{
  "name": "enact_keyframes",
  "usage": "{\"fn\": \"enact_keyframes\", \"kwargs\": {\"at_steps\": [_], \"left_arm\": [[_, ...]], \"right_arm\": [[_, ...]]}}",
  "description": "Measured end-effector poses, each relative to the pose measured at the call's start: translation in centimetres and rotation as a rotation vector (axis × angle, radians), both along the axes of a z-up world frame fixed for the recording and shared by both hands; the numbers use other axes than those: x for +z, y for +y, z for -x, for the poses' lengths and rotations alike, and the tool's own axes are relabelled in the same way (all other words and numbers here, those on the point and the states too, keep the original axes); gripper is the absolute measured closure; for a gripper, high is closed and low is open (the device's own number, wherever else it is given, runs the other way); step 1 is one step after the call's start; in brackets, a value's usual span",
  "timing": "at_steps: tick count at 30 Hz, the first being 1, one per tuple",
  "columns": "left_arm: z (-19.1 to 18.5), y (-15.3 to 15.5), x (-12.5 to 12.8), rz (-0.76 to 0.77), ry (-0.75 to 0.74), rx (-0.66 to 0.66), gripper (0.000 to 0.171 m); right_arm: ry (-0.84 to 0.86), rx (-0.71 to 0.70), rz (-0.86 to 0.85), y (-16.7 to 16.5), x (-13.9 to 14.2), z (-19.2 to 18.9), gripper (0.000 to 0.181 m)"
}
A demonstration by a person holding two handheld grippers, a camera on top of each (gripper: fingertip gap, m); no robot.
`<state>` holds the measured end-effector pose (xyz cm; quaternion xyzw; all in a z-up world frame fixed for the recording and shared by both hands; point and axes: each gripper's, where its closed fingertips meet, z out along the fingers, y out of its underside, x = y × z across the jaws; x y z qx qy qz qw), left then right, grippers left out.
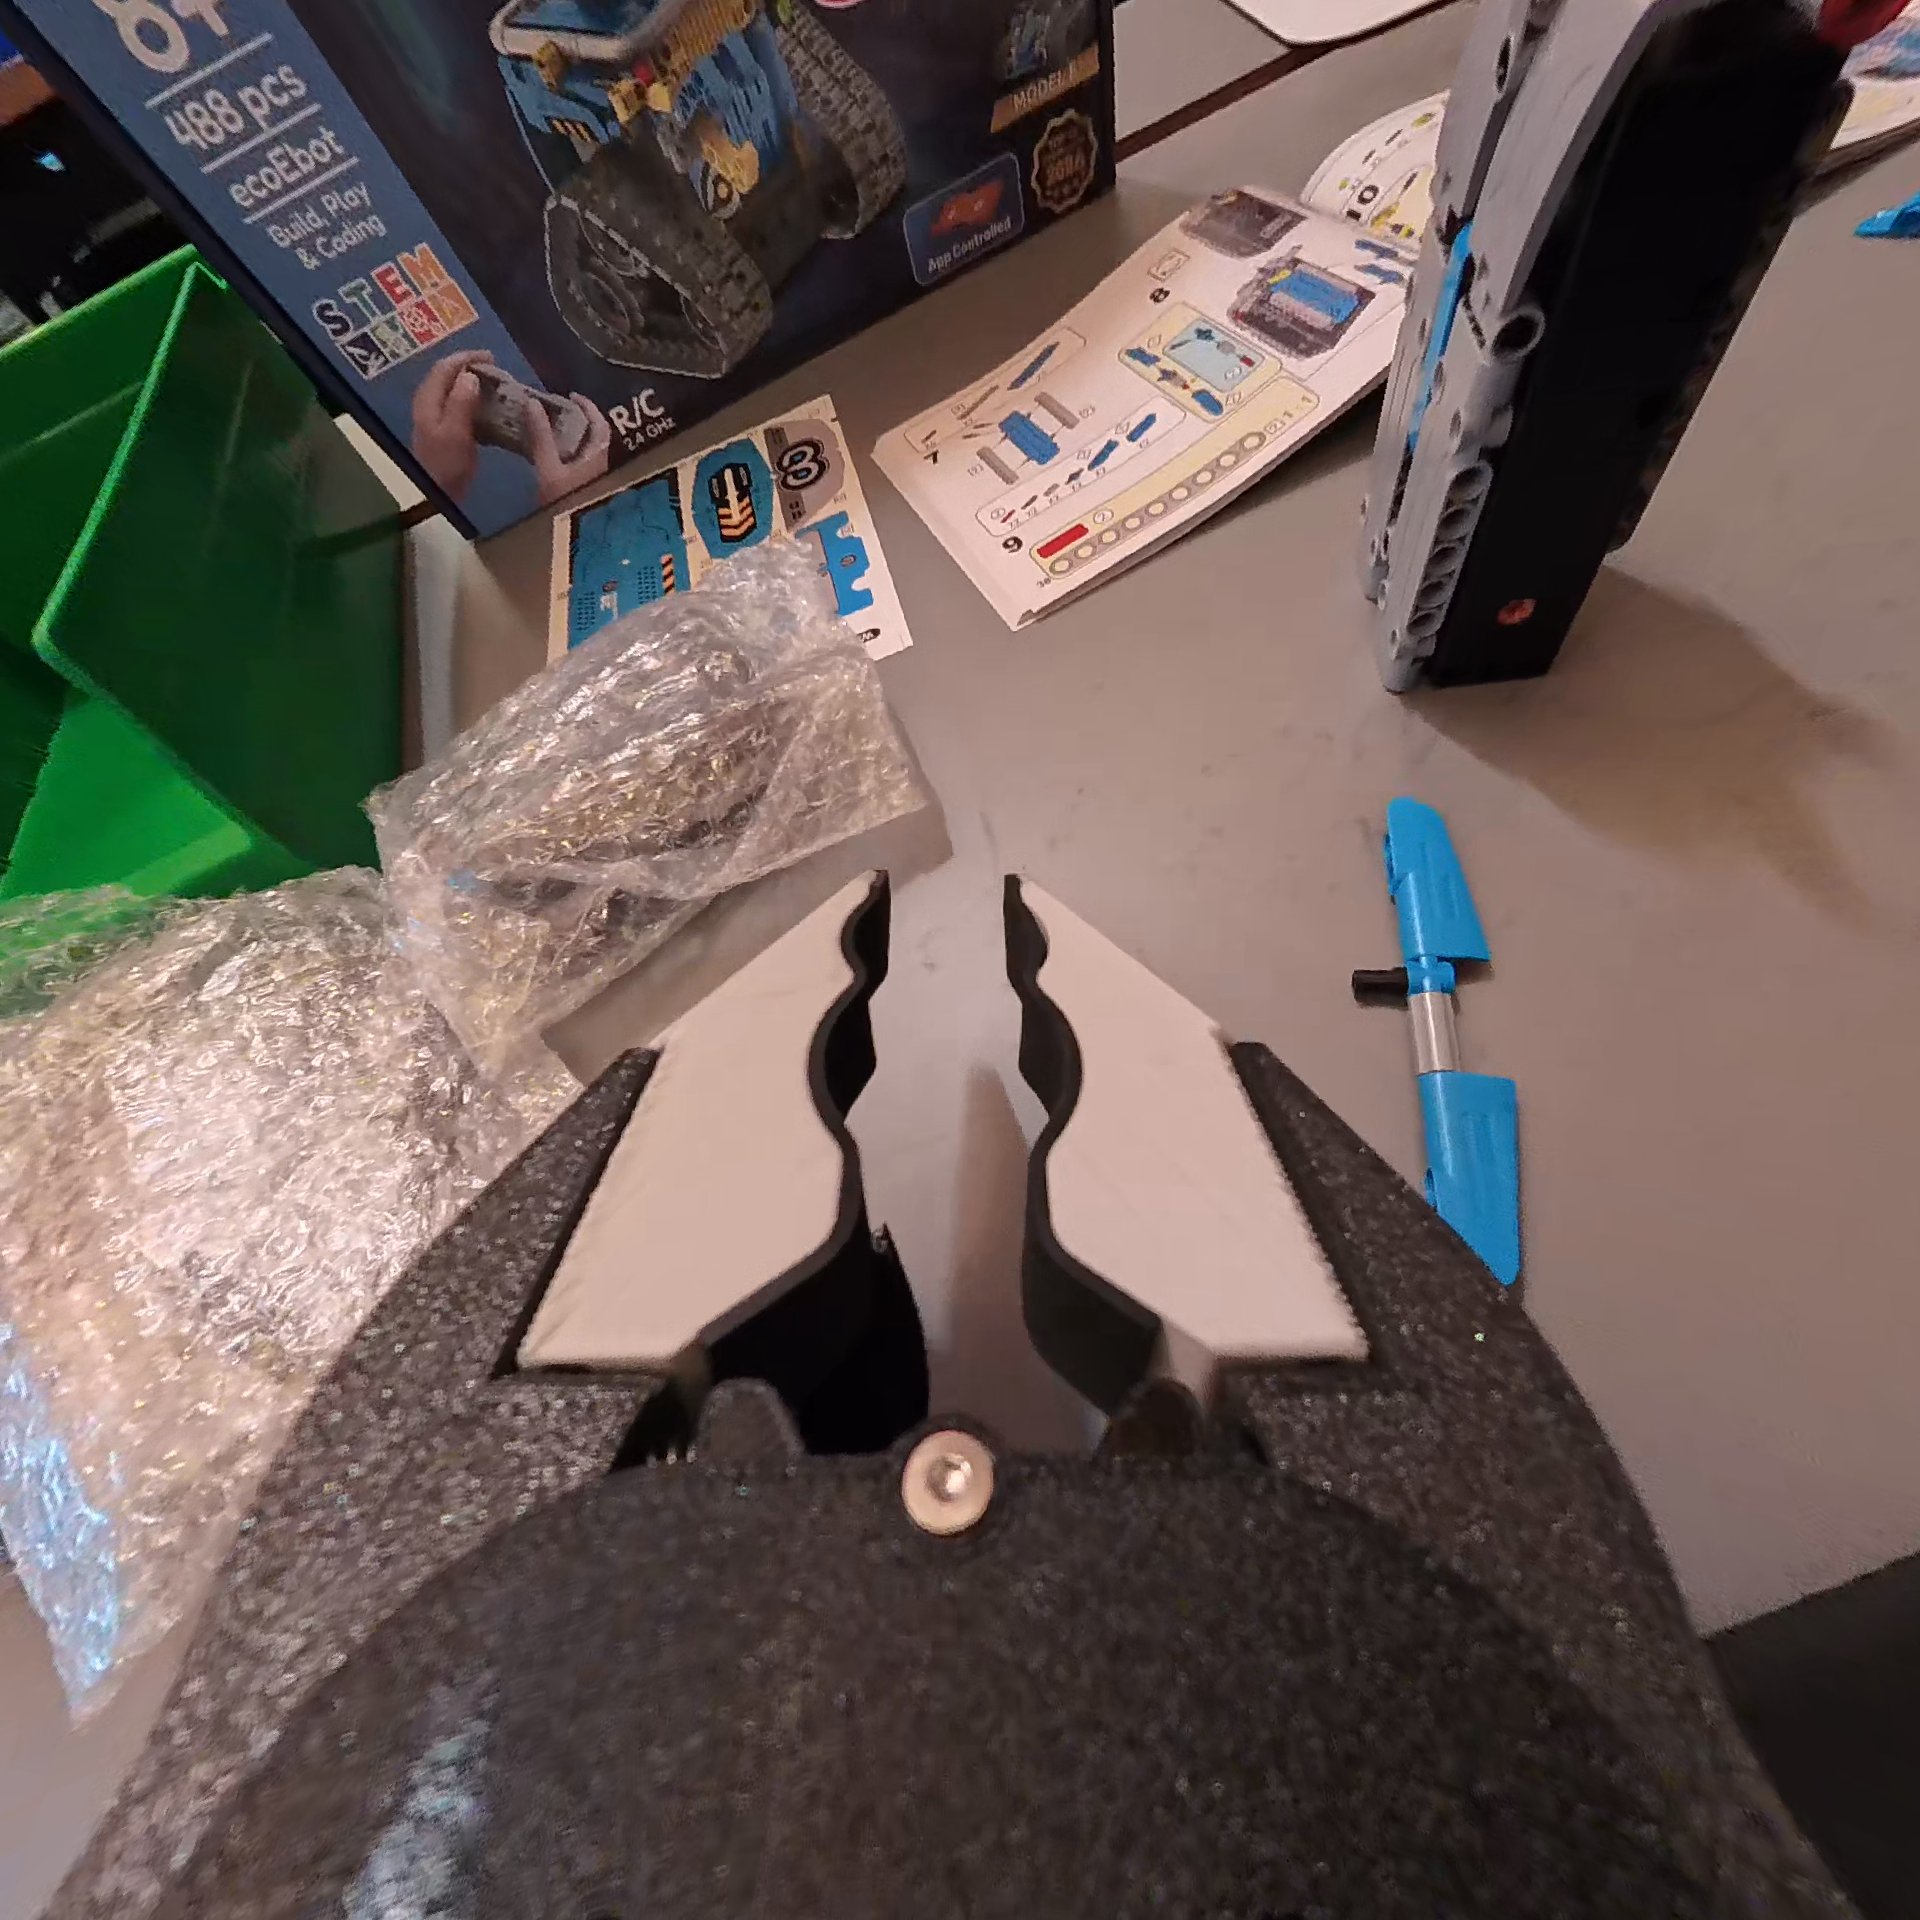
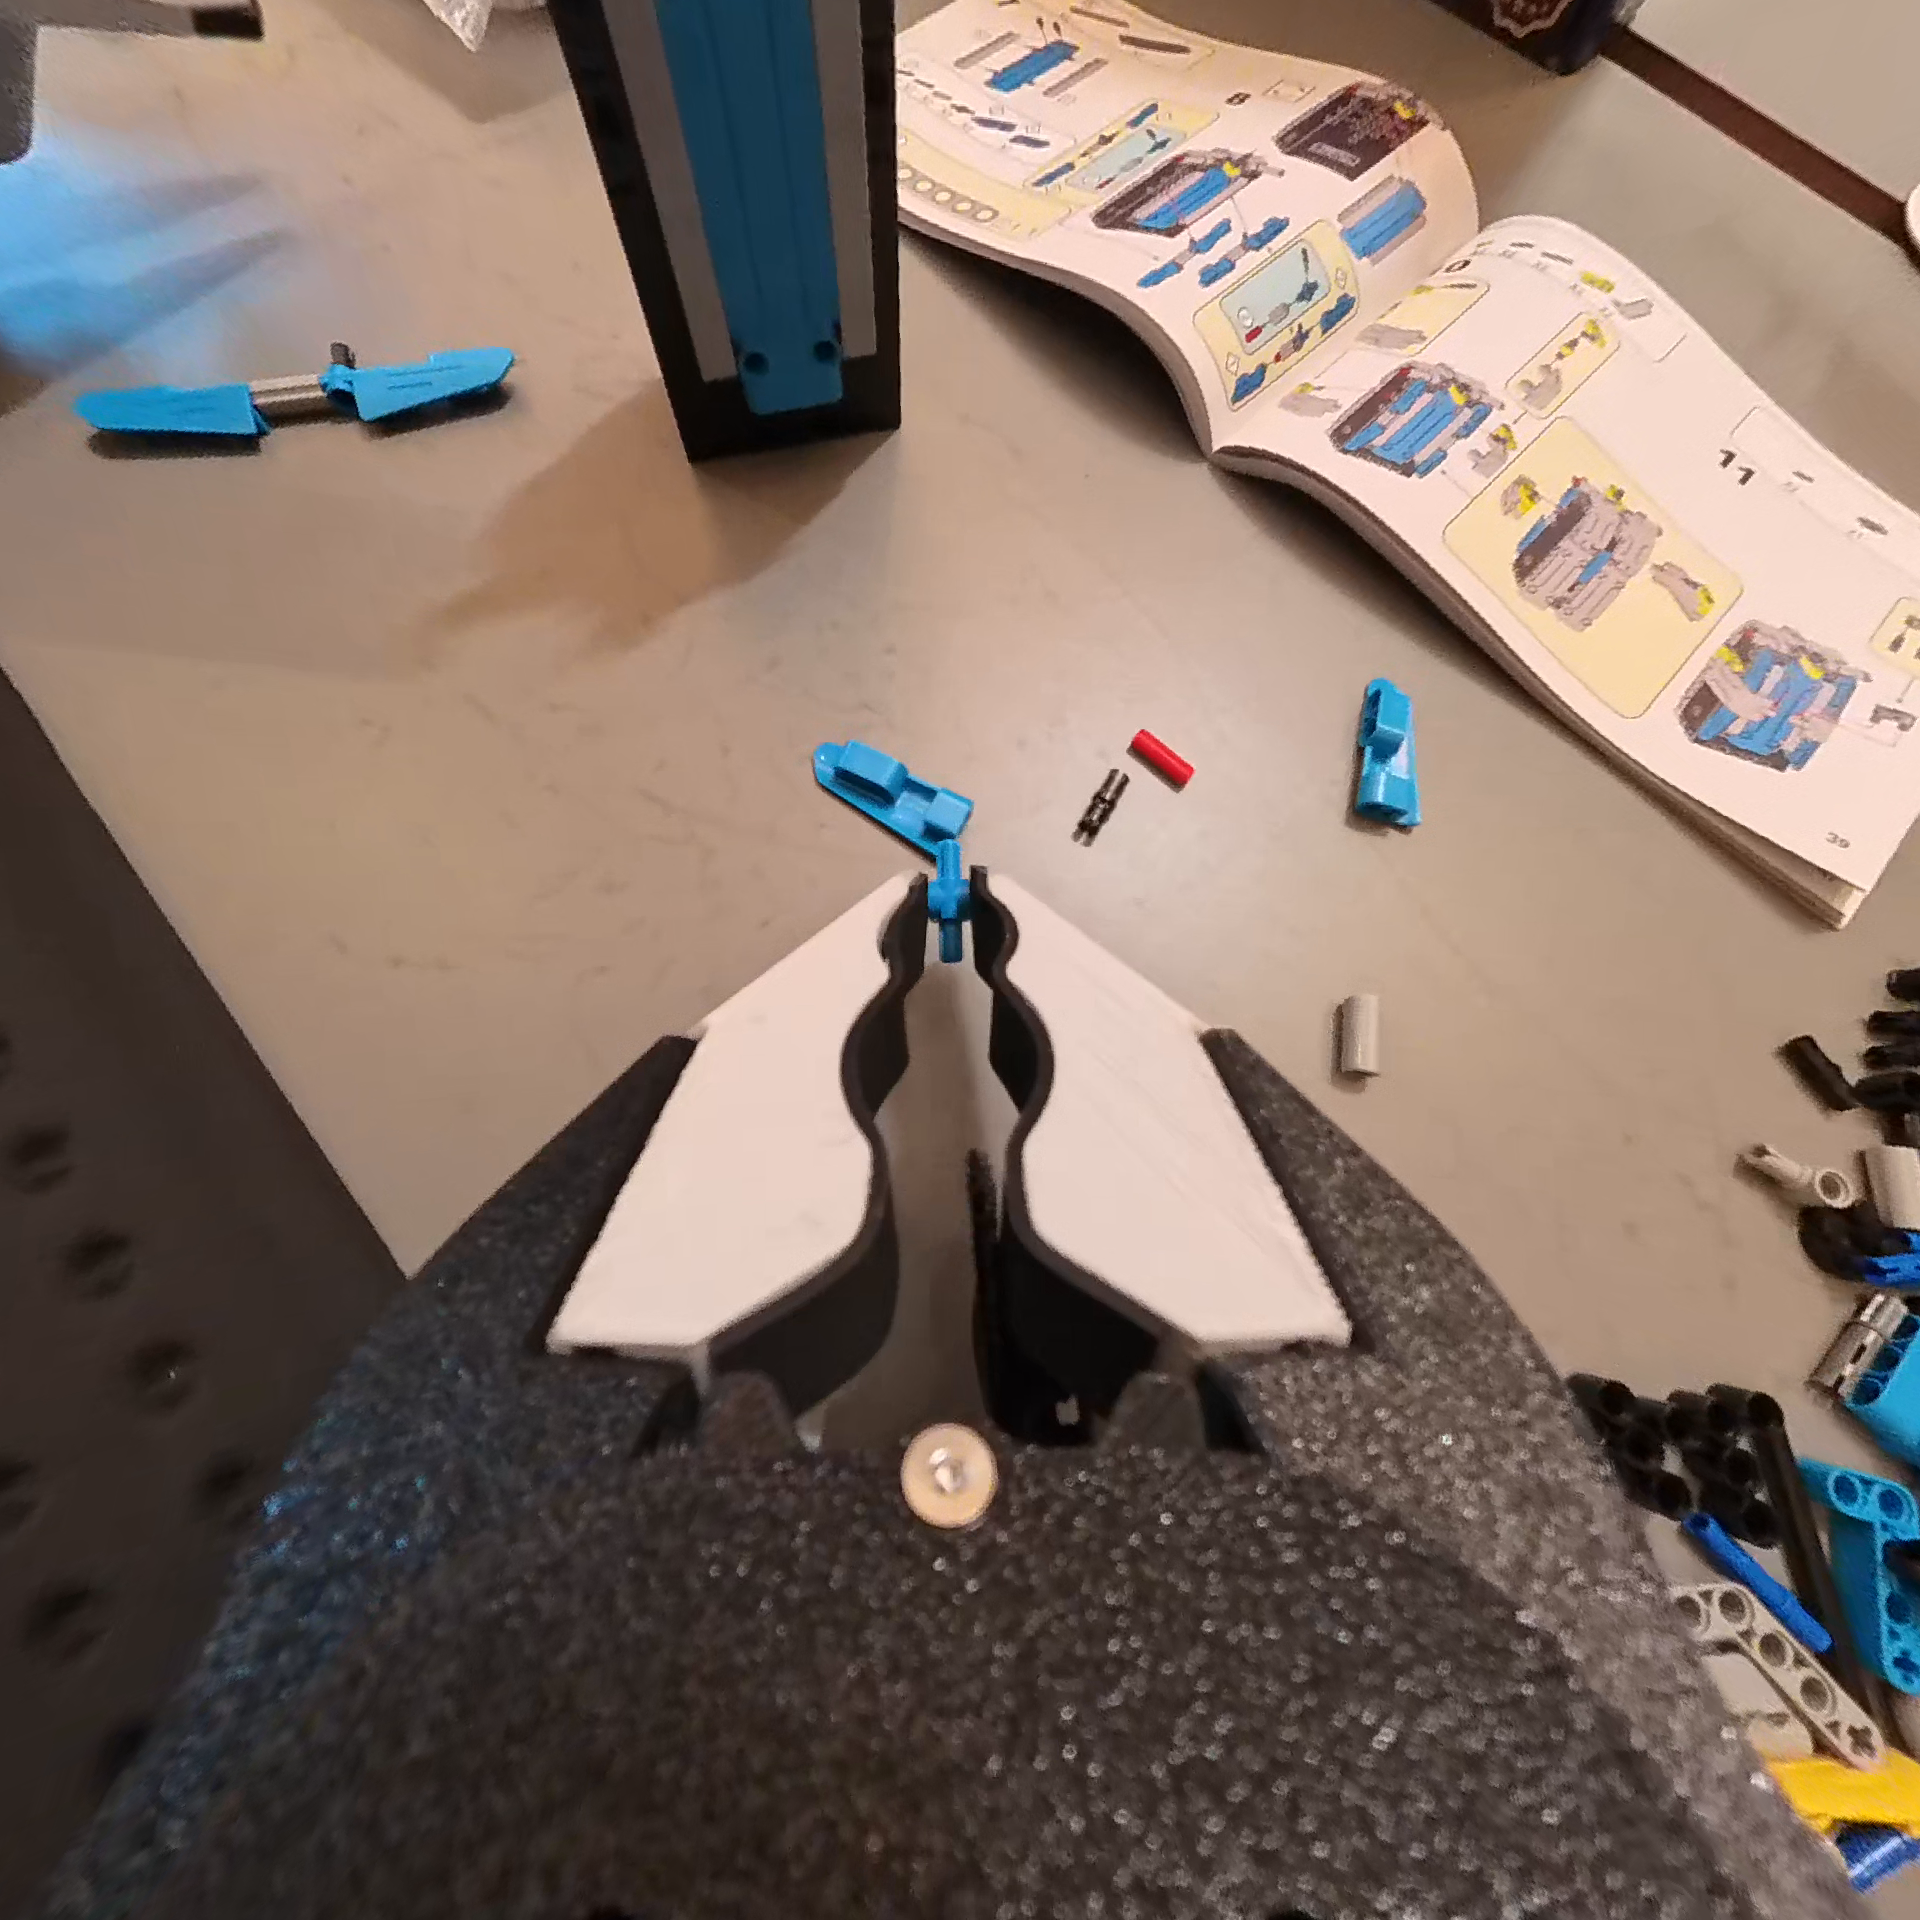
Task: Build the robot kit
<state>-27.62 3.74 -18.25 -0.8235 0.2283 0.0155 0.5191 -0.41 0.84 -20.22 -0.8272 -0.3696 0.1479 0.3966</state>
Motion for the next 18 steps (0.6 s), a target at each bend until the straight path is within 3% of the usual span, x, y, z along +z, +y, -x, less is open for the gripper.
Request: {"fn": "enact_keyframes", "kwargs": {"at_steps": [18], "left_arm": [[-0.57,-0.21,-0.69,-0.01,0.119,-0.023,0.15]], "right_arm": [[-0.051,0.073,-0.019,-0.93,-0.51,0.85,0.174]]}}
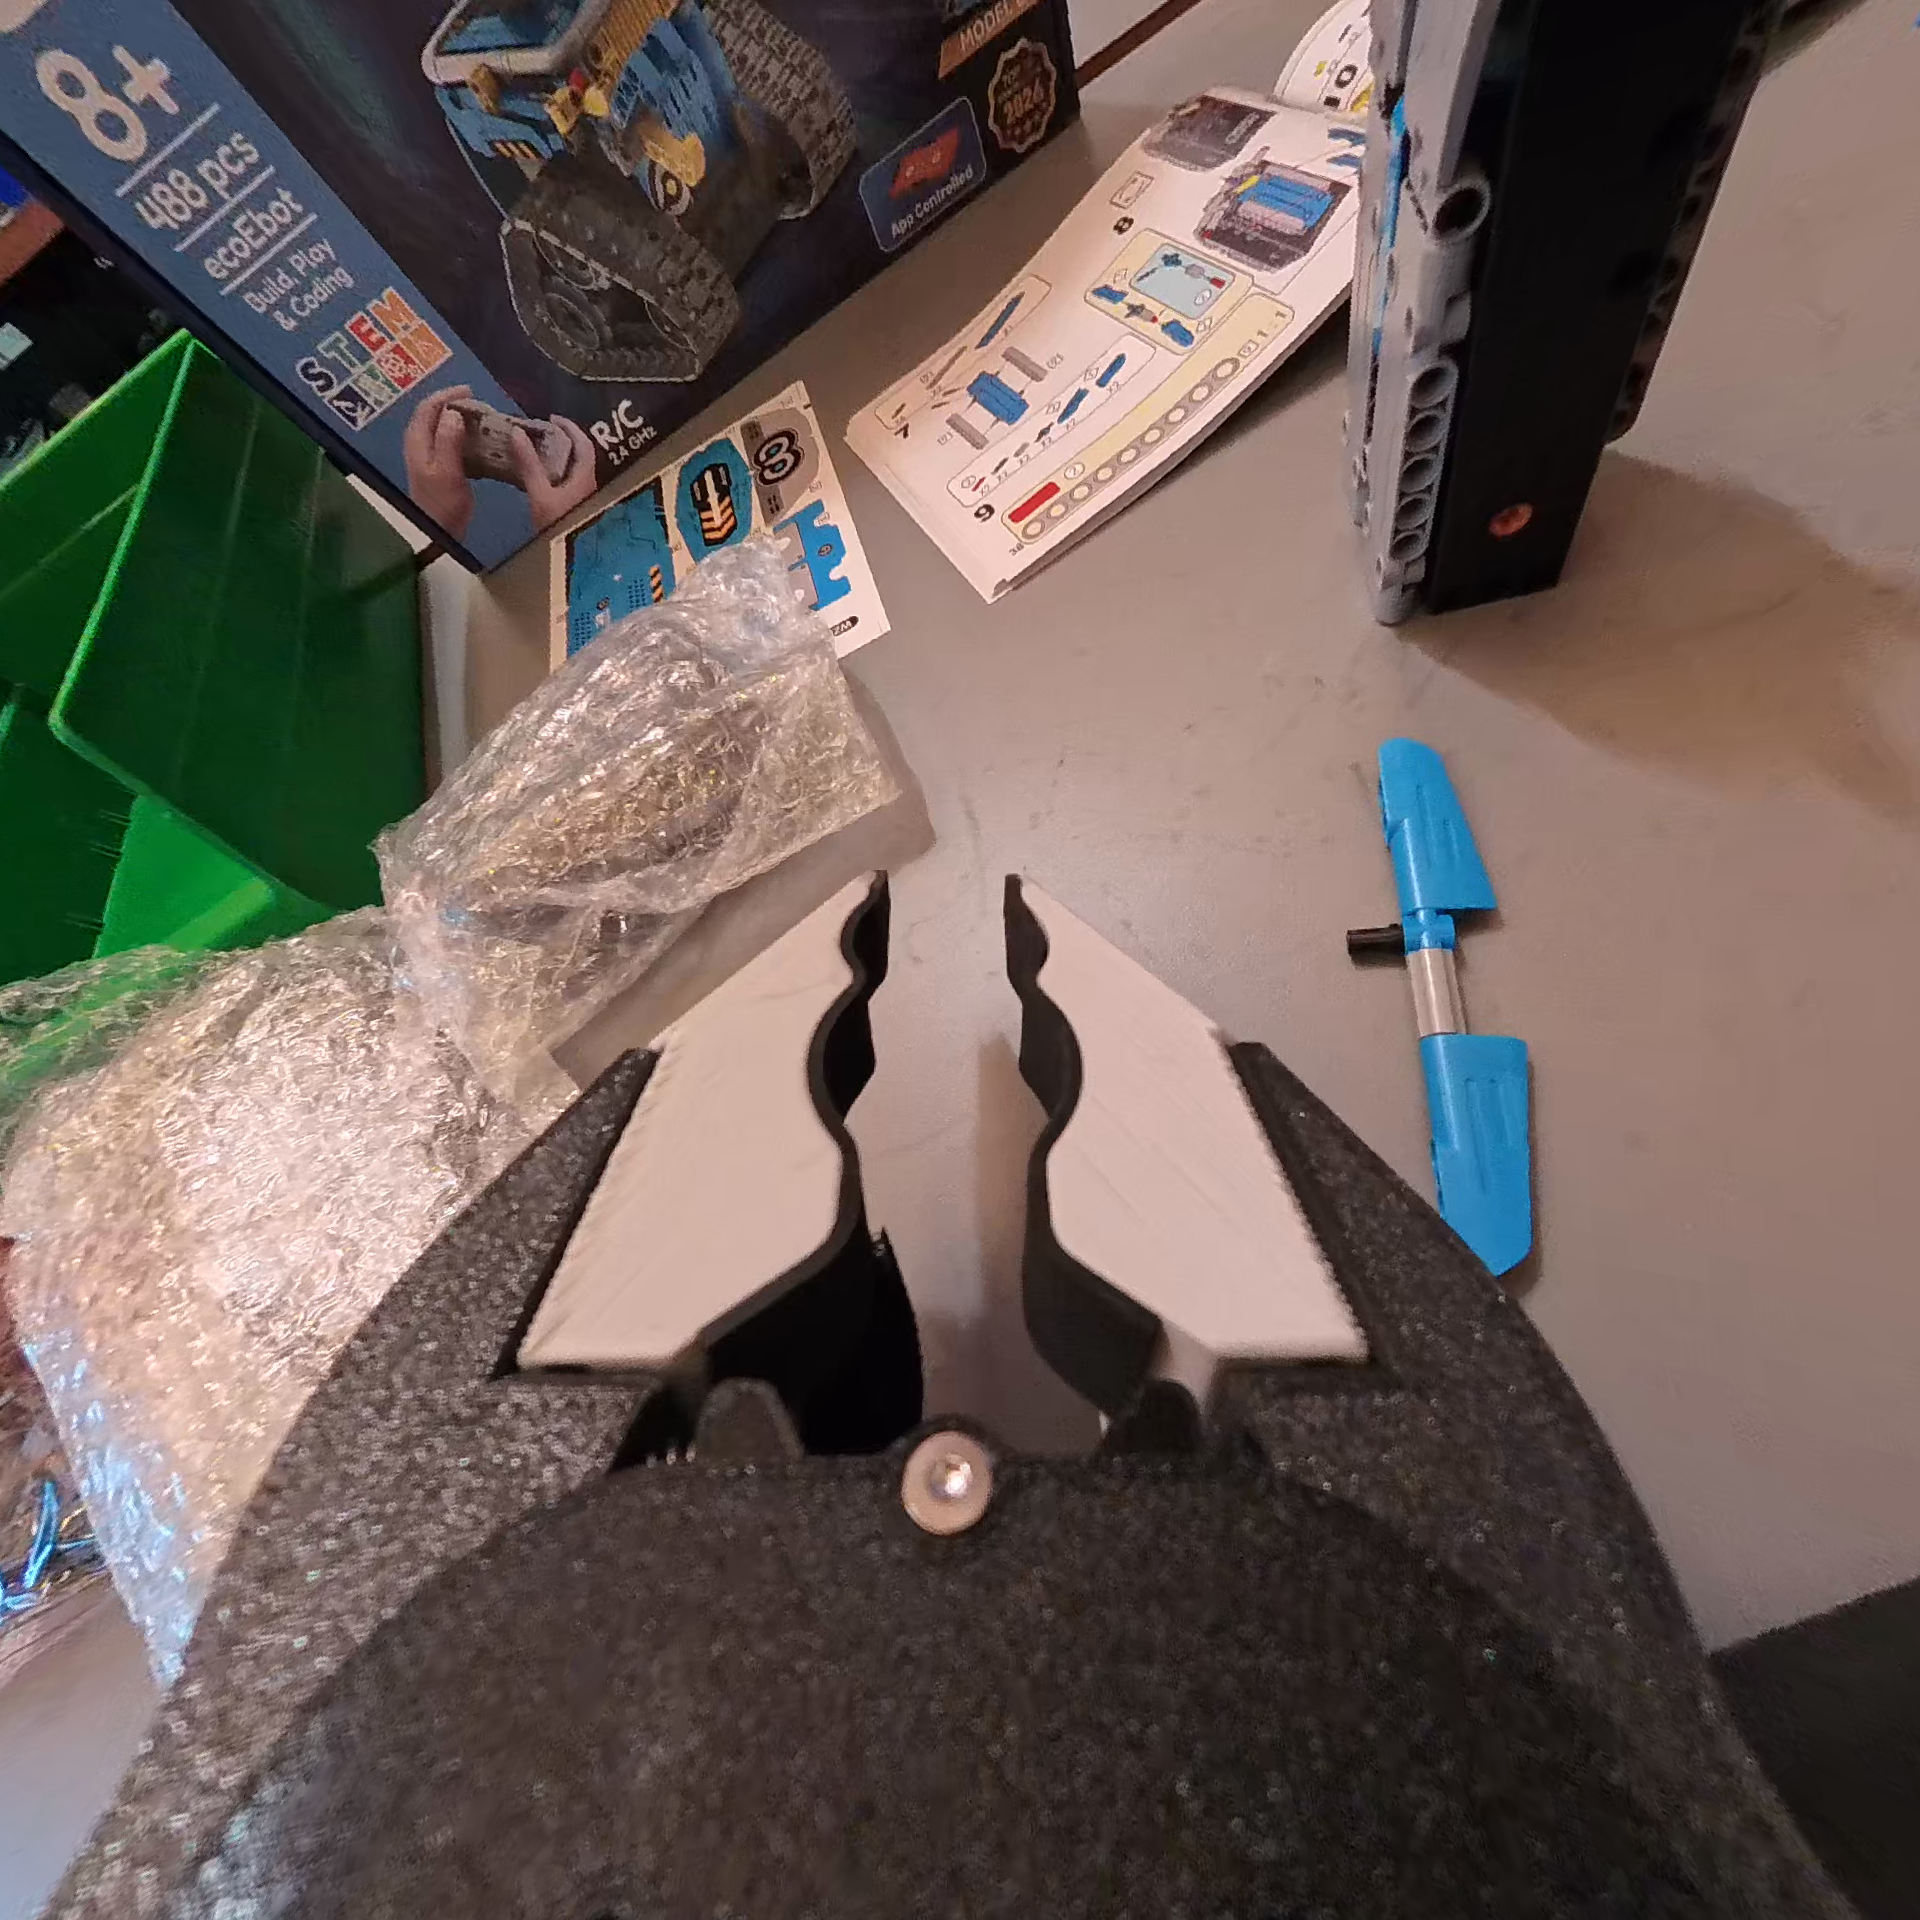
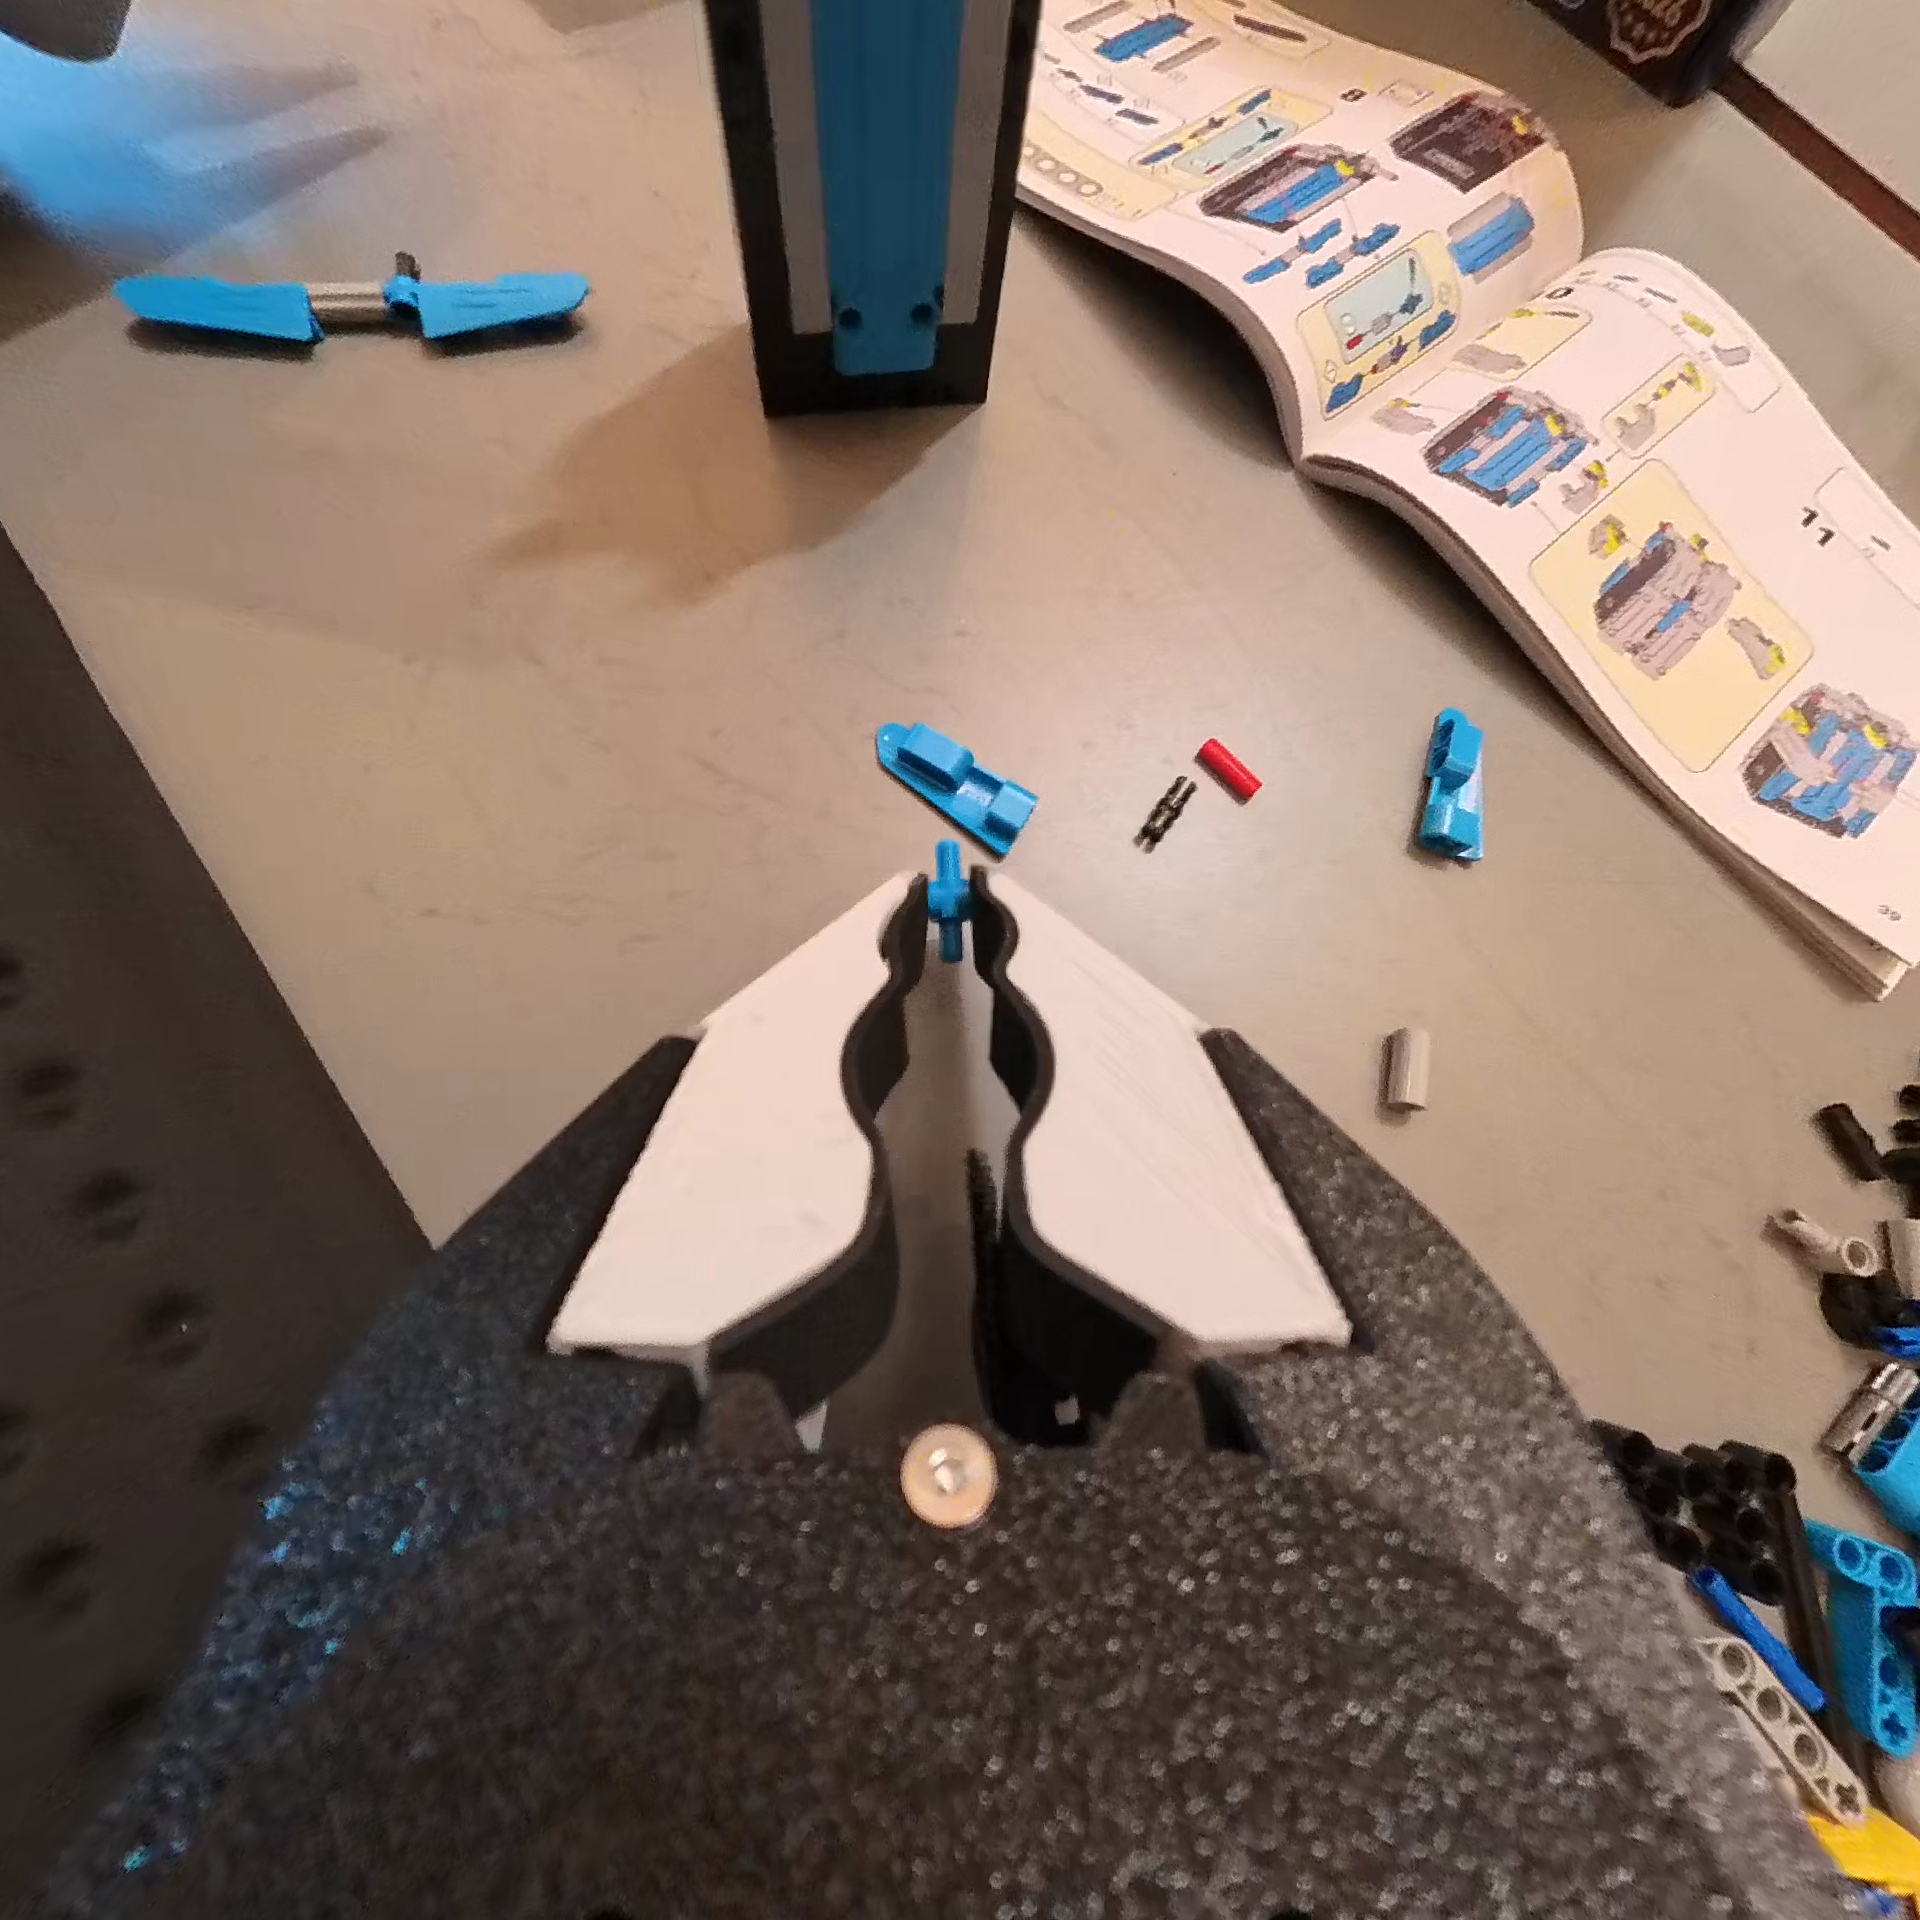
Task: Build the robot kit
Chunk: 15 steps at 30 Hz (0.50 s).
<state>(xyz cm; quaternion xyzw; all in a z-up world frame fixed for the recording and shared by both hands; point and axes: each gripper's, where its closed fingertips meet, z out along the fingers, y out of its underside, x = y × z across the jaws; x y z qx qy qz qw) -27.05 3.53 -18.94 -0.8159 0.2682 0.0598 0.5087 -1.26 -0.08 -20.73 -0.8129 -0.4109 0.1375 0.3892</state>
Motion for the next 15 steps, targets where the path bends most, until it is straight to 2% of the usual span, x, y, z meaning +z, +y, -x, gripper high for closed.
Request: {"fn": "enact_keyframes", "kwargs": {"at_steps": [5,11,13,15], "left_arm": [[0.3,-0.2,0.3,-0.03,0.021,-0.001,0.15],[1.9,-0.5,0.9,-0.086,0.062,0.073,0.151],[2.0,-0.6,1.7,-0.114,0.023,0.085,0.15],[1.2,-0.9,3.2,-0.13,-0.08,0.069,0.15]], "right_arm": [[-0.03,0.009,-0.026,-0.3,0.0,0.0,0.174],[0.012,-0.003,-0.05,-0.3,0.9,-0.1,0.174],[0.027,-0.005,-0.071,-0.2,1.4,-0.1,0.174],[0.067,0.002,-0.11,-0.2,2.6,0.2,0.174]]}}
